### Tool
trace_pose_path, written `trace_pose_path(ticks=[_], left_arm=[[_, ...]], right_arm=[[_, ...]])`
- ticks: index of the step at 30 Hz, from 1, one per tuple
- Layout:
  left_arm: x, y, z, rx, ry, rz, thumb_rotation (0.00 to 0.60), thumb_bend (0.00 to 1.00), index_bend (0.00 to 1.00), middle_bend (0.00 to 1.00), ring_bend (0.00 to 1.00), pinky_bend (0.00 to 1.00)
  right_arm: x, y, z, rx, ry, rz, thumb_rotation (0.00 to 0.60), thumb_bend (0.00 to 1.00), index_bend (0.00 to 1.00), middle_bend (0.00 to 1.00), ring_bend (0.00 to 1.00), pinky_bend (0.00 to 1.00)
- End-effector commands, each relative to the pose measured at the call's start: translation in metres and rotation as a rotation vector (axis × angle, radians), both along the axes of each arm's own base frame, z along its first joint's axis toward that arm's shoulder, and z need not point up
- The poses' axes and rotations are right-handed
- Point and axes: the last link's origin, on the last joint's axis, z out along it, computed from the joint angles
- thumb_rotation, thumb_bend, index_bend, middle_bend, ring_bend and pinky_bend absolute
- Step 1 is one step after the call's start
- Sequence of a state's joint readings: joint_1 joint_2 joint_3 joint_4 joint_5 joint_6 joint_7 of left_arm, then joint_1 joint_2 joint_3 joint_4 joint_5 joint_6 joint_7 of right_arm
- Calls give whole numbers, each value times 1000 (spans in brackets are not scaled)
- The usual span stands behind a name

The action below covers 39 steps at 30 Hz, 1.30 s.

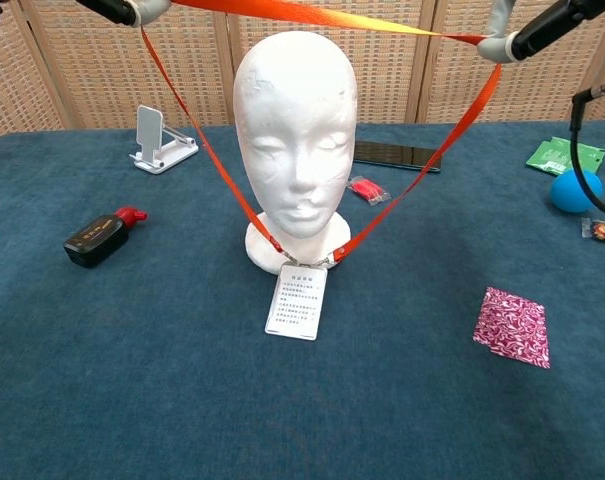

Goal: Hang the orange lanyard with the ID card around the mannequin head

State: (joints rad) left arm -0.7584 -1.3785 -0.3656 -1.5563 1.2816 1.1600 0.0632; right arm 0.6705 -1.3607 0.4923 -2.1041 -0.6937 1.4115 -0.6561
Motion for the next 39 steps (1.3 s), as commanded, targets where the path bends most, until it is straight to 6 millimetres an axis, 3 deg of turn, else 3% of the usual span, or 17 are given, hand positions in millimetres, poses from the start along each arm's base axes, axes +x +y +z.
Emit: trace_pose_path(ticks=[1, 24, 31, 33, 34, 35, 36, 38, 39], left_arm=[[6, 11, -3, -12, -5, 36, 600, 522, 827, 0, 0, 0], [31, 59, -18, 13, 1, 196, 600, 522, 816, 0, 0, 0], [29, 66, -26, 11, 11, 252, 600, 522, 744, 0, 0, 0], [28, 67, -29, 6, 19, 270, 600, 522, 660, 0, 0, 0], [28, 67, -31, 8, 22, 278, 600, 522, 572, 0, 0, 0], [28, 68, -32, 7, 23, 286, 600, 520, 365, 0, 0, 0], [27, 68, -34, 3, 22, 294, 600, 514, 169, 0, 0, 0], [25, 68, -37, -14, 40, 303, 600, 472, 0, 0, 0, 0], [25, 68, -37, -24, 45, 307, 600, 444, 0, 0, 0, 0]], right_arm=[[5, -14, -1, 16, 5, -6, 600, 685, 789, 0, 0, 0], [23, -88, 1, -4, 35, -51, 600, 682, 786, 0, 0, 0], [18, -103, -3, -2, 34, -86, 600, 674, 804, 14, 0, 0], [16, -107, -5, 3, 33, -96, 600, 655, 786, 16, 0, 0], [15, -110, -6, 0, 30, -101, 600, 627, 755, 14, 0, 0], [14, -112, -7, -5, 25, -104, 600, 541, 653, 9, 0, 0], [13, -114, -8, -10, 17, -107, 600, 402, 482, 4, 0, 0], [10, -115, -9, -4, 15, -106, 600, 145, 164, 0, 0, 0], [8, -115, -11, 7, 23, -104, 600, 51, 51, 0, 0, 0]])
